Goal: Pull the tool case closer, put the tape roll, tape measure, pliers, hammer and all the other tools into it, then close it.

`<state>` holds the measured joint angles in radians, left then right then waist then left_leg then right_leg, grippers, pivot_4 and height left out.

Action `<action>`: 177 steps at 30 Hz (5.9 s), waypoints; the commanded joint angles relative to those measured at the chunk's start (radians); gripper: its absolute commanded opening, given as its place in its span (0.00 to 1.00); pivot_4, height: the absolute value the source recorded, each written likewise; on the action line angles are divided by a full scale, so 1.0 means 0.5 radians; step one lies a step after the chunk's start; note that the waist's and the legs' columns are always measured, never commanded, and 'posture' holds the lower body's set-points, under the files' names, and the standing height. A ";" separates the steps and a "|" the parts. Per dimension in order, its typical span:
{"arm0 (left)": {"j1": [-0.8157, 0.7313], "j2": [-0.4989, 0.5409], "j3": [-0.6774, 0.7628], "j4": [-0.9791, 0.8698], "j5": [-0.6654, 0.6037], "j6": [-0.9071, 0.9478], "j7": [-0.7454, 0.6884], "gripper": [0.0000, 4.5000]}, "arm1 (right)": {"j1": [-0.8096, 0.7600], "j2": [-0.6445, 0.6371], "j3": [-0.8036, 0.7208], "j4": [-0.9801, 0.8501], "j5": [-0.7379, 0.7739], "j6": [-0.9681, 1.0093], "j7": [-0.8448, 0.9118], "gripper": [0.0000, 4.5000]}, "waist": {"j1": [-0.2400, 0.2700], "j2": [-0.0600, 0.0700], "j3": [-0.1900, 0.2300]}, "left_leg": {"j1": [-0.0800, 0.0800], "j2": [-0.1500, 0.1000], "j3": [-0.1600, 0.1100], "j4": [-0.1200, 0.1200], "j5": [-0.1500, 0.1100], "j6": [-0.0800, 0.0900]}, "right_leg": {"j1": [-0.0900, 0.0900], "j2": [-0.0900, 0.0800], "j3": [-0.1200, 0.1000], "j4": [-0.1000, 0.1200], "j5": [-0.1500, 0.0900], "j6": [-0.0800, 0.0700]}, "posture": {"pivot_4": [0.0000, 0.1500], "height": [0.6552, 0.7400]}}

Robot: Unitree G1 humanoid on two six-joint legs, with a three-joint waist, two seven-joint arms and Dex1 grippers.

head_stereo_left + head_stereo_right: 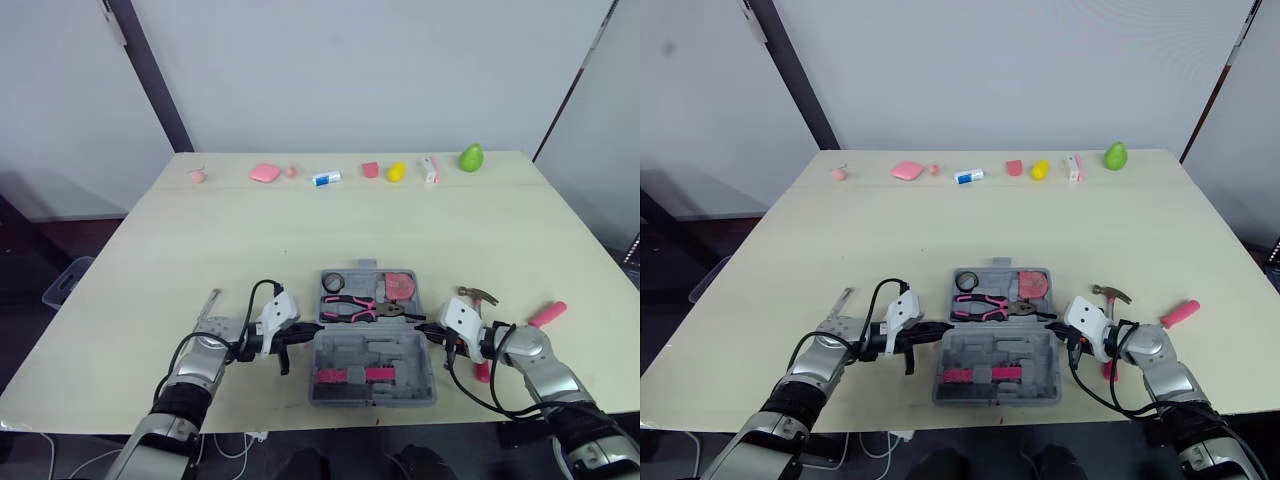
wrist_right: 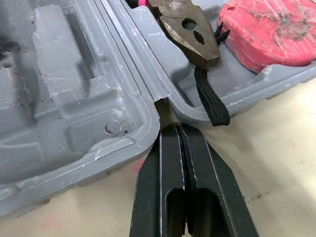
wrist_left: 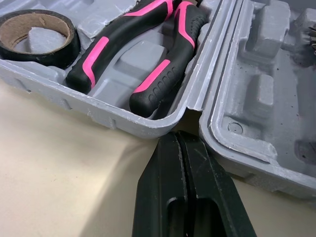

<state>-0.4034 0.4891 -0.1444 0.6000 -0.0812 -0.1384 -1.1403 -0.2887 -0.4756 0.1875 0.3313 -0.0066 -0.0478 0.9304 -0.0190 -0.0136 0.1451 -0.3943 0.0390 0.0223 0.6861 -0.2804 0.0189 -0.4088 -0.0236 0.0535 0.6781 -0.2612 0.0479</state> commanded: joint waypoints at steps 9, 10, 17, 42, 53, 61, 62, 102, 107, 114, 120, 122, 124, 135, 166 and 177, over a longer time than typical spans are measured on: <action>0.049 0.021 -0.007 -0.003 0.026 0.008 0.021 0.00 | -0.084 0.067 0.011 -0.030 0.029 -0.108 -0.013 0.01 | -0.023 0.000 0.000 | 0.001 0.001 -0.001 0.000 0.000 0.000 | 0.000 0.001 0.001 0.001 0.000 0.000 | 1.00 1.00; 0.048 0.020 -0.006 -0.001 0.027 0.008 0.022 0.00 | -0.085 0.068 0.011 -0.026 0.028 -0.112 -0.014 0.01 | -0.026 0.000 0.000 | 0.001 0.001 -0.001 0.000 0.000 0.000 | 0.000 0.001 0.001 0.001 0.000 0.000 | 1.00 1.00; 0.047 0.013 -0.006 0.006 0.035 0.003 0.023 0.00 | -0.089 0.076 0.011 -0.011 0.018 -0.148 -0.033 0.01 | -0.031 0.000 0.000 | 0.001 0.001 -0.002 0.000 0.000 0.000 | 0.000 0.001 0.001 0.001 0.000 0.000 | 1.00 1.00; -0.003 0.032 0.007 0.101 0.050 -0.041 0.016 0.00 | -0.087 0.107 0.047 0.002 0.005 -0.065 0.032 0.01 | -0.037 0.000 0.000 | 0.002 0.001 -0.003 -0.001 0.000 0.000 | 0.000 0.001 0.002 0.001 0.000 0.000 | 1.00 1.00; 0.013 0.020 -0.008 0.069 0.054 -0.028 0.017 0.00 | -0.075 0.094 0.044 -0.002 -0.011 -0.044 0.030 0.01 | -0.038 0.000 0.000 | 0.002 0.001 -0.003 -0.001 0.000 0.000 | 0.000 0.001 0.002 0.001 0.000 0.000 | 1.00 1.00; 0.033 -0.005 -0.039 0.034 0.065 -0.017 0.020 0.00 | -0.046 0.048 0.051 -0.054 0.016 0.033 0.099 0.01 | -0.035 0.000 0.000 | 0.002 0.001 -0.003 -0.001 0.000 0.000 | 0.000 0.001 0.002 0.000 0.000 0.000 | 1.00 1.00; 0.036 -0.006 -0.040 0.032 0.064 -0.017 0.020 0.00 | -0.045 0.049 0.048 -0.056 0.007 0.024 0.085 0.01 | -0.035 0.000 0.000 | 0.002 0.001 -0.003 -0.001 0.000 0.000 | 0.000 0.001 0.002 0.000 0.000 0.000 | 1.00 1.00; 0.963 0.254 0.926 -0.887 -0.748 0.320 0.265 0.26 | 1.033 -0.105 -0.997 -0.794 0.874 0.056 -0.174 0.00 | -0.026 -0.005 0.009 | -0.004 0.004 -0.001 -0.007 -0.001 0.000 | -0.003 -0.015 -0.003 -0.009 -0.001 0.001 | 1.00 1.00; 1.173 0.289 1.128 -0.928 -0.813 0.346 0.310 0.74 | 1.283 -0.084 -1.212 -0.807 0.972 0.000 -0.171 0.46 | -0.026 -0.005 0.010 | -0.004 0.005 -0.001 -0.014 -0.001 0.000 | -0.003 -0.015 -0.004 -0.014 -0.002 0.000 | 1.00 1.00; 1.300 0.286 1.405 -0.650 -0.816 0.279 0.431 1.00 | 1.542 -0.008 -1.503 -0.529 1.073 -0.175 -0.119 1.00 | -0.019 -0.006 0.010 | -0.003 0.005 0.001 -0.018 -0.001 0.000 | -0.002 -0.016 -0.003 -0.022 -0.005 -0.006 | 1.00 1.00; 1.350 0.287 1.419 -0.496 -0.771 0.184 0.408 1.00 | 1.624 0.007 -1.596 -0.391 1.078 -0.268 -0.083 1.00 | -0.022 -0.007 0.008 | -0.003 0.005 0.004 -0.022 -0.001 0.000 | -0.001 -0.017 -0.002 -0.028 -0.005 -0.006 | 1.00 1.00; 1.340 0.289 1.409 -0.484 -0.775 0.175 0.408 1.00 | 1.623 0.001 -1.599 -0.382 1.075 -0.277 -0.083 1.00 | -0.021 -0.008 0.008 | -0.002 0.005 0.003 -0.025 -0.001 0.000 | -0.001 -0.018 -0.002 -0.030 -0.005 -0.006 | 1.00 1.00; 1.314 0.288 1.379 -0.475 -0.760 0.171 0.418 1.00 | 1.615 -0.008 -1.584 -0.417 1.070 -0.262 -0.093 1.00 | -0.019 -0.008 0.008 | -0.002 0.005 0.003 -0.025 -0.001 0.000 | -0.001 -0.018 -0.002 -0.030 -0.005 -0.006 | 1.00 1.00; 0.893 0.272 1.115 -0.499 -0.557 0.389 0.760 1.00 | 1.389 -0.302 -1.272 -1.115 1.175 0.162 0.039 1.00 | 0.008 -0.008 0.005 | -0.002 0.003 0.002 -0.025 -0.001 0.000 | -0.001 -0.015 -0.003 -0.028 0.000 0.001 | 1.00 1.00; 0.626 0.168 0.887 -0.478 -0.398 0.583 1.074 0.02 | 0.459 -0.462 -0.592 -1.487 1.388 0.596 0.395 1.00 | 0.013 -0.009 0.006 | -0.005 0.001 -0.005 -0.026 0.000 0.000 | 0.000 -0.019 -0.013 -0.027 0.001 0.002 | 1.00 1.00; 0.974 -0.230 0.634 -1.592 -0.342 1.295 1.643 0.02 | 0.437 -0.458 -0.563 -1.363 1.317 0.499 0.570 1.00 | 0.021 -0.009 0.006 | -0.005 0.000 -0.006 -0.023 0.000 0.000 | 0.003 -0.022 -0.012 -0.027 0.003 0.005 | 1.00 1.00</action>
<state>0.0731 0.3824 0.2112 -0.1198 -0.2618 0.4635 -0.3480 -0.0604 -0.7021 -0.0888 -0.3377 0.6540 0.2258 1.2031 -0.0083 -0.0183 0.1480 -0.3970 0.0384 0.0193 0.6750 -0.2806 0.0187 -0.4072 -0.0351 0.0475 0.6644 -0.2595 0.0509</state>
